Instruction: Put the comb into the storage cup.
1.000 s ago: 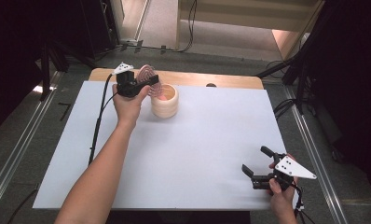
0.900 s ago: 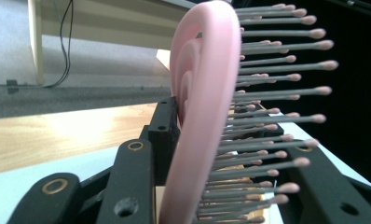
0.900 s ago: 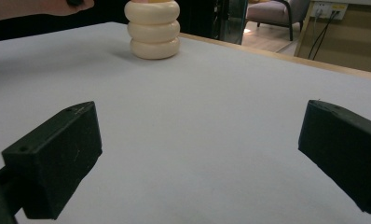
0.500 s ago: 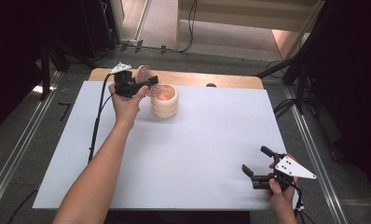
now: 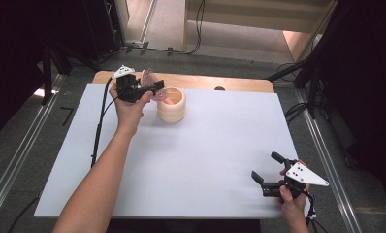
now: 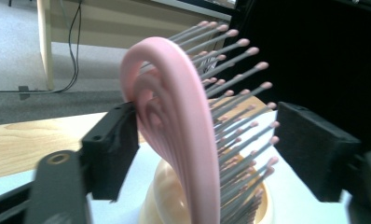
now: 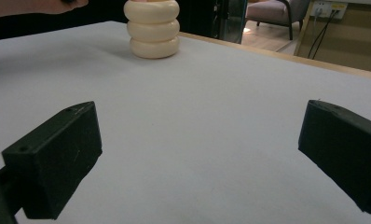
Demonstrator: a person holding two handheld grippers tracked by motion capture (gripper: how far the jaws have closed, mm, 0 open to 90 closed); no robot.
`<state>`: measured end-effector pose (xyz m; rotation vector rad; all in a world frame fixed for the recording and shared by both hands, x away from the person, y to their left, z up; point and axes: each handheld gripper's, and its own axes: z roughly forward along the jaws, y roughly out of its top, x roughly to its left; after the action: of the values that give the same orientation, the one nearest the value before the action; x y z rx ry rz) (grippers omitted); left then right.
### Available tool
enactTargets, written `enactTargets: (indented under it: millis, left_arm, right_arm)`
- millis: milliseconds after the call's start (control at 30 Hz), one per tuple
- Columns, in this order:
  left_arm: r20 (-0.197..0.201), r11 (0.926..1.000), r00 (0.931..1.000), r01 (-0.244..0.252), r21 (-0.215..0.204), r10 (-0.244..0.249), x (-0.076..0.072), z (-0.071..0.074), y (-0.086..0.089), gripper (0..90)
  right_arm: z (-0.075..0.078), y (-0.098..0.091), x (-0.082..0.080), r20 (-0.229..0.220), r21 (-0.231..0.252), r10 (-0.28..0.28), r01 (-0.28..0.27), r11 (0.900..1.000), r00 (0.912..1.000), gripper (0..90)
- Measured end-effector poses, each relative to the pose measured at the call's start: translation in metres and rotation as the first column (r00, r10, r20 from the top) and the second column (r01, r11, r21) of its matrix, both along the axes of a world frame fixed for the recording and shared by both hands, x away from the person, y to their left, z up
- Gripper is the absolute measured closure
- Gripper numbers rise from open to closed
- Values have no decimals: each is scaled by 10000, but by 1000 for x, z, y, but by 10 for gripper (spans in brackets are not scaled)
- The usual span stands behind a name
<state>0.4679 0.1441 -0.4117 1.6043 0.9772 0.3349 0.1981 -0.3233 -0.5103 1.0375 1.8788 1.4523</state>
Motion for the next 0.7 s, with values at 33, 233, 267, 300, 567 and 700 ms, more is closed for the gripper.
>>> enactTargets:
  millis: [33, 233, 267, 300, 567, 700]
  left_arm:
    - [-24, 10000, 10000, -30, 11, 30, 0, 0, 0, 187]
    - [298, 9997, 9995, -60, 226, 54, -5, 3, -1, 105]
    - [298, 9997, 9995, -60, 226, 54, -5, 3, -1, 104]
    - [365, 9998, 9993, -51, 199, 43, -5, 4, 0, 104]
    - [606, 9990, 9982, -54, 436, 27, -12, 8, 0, 0]
    - [748, 9989, 9971, 63, 457, -97, -17, 7, 0, 0]
  right_arm:
    - [0, 0, 0, -5, 5, 2, -2, 10000, 10000, 0]
    - [0, 0, 0, 8, 12, -3, 3, 10000, 10000, 0]
    - [0, 0, 0, 8, 12, -3, 3, 10000, 10000, 0]
    - [0, 0, 0, -3, -3, 11, -11, 10000, 10000, 0]
    - [0, 0, 0, -2, 2, 7, -7, 10000, 10000, 0]
    - [0, 0, 0, 6, 33, -4, 4, 10000, 10000, 0]
